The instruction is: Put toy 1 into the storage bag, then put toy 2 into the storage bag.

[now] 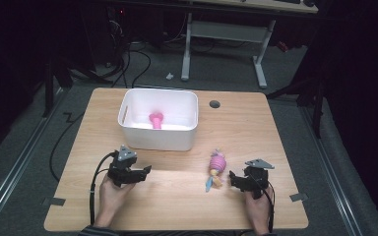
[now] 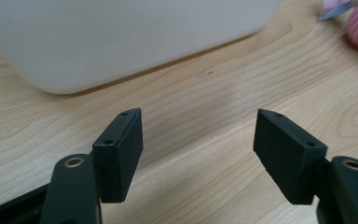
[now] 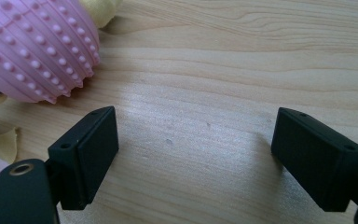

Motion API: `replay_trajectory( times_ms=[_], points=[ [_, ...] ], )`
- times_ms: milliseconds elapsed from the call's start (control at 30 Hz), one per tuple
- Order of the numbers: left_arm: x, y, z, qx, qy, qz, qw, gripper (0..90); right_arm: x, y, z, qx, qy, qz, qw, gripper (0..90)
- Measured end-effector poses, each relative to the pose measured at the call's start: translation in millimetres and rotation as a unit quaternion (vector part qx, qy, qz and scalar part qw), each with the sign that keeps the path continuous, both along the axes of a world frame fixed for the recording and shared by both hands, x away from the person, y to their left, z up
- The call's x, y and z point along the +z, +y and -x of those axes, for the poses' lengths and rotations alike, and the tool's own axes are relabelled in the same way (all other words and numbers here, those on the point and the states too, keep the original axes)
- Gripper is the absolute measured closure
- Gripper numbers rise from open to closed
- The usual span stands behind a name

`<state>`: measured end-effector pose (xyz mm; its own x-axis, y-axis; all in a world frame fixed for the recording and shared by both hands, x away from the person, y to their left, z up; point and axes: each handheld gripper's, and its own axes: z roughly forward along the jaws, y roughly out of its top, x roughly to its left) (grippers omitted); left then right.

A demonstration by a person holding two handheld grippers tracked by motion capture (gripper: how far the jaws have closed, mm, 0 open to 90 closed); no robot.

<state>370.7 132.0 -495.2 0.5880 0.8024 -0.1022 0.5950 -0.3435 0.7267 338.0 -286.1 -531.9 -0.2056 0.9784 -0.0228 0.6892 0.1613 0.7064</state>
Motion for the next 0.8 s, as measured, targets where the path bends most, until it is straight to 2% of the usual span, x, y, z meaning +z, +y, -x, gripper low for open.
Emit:
replay_trajectory(
  times_ms=[200,333,400,633,800],
  points=[
    [-10.2,-11.2,-0.9,0.002,0.007,-0.030,0.9995,33.4,0.0,0.0,0.0,0.000,0.000,0.000,1.0000,14.5],
    [-16.6,-19.9,0.9,-0.009,-0.002,-0.055,0.9985,33.4,0.0,0.0,0.0,0.000,0.000,0.001,1.0000,14.5],
    [-19.6,-22.3,0.6,-0.010,-0.010,-0.053,0.9985,34.7,0.1,0.1,0.1,0.000,0.000,0.000,1.0000,14.5],
    [-32.8,-28.9,-3.9,-0.001,-0.011,-0.050,0.9987,35.1,0.0,0.5,0.6,-0.001,0.000,0.000,1.0000,14.5],
    [-35.1,-29.3,-5.3,0.006,-0.017,-0.043,0.9989,34.7,0.1,1.6,1.0,-0.006,0.001,-0.001,1.0000,14.4]
  ],
)
